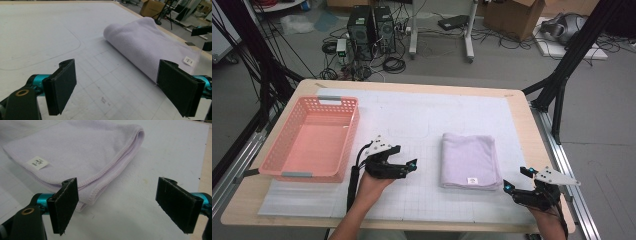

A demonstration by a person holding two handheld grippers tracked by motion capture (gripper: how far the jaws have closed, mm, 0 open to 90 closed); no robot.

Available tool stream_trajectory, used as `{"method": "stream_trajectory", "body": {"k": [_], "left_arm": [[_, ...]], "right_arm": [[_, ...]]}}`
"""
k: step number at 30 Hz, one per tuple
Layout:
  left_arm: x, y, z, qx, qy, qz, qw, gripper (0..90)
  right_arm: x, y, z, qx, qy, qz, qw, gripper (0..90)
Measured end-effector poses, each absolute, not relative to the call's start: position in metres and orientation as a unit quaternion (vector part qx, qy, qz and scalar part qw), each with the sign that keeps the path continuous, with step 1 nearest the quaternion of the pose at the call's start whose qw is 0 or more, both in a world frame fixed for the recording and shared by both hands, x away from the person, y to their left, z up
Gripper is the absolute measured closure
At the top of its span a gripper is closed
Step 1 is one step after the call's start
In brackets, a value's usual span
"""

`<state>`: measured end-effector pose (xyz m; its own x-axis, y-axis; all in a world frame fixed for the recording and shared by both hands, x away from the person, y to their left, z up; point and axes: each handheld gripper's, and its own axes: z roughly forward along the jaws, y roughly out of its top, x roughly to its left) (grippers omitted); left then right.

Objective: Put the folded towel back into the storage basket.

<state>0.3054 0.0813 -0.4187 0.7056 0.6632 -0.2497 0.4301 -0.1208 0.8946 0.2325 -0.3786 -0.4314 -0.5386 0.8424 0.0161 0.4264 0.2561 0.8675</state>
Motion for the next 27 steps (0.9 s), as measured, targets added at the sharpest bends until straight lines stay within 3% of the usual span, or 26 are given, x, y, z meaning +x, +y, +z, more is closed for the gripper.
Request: {"method": "stream_trajectory", "body": {"k": [14,27], "left_arm": [[0.338,0.016,-0.414,0.773,0.366,0.067,0.513,18.2],[0.348,-0.03,-0.434,0.798,0.364,0.038,0.478,18.7]], "right_arm": [[0.233,-0.378,-0.432,0.415,0.76,0.446,0.228,17.5],[0.232,-0.378,-0.432,0.416,0.761,0.445,0.225,17.5]]}}
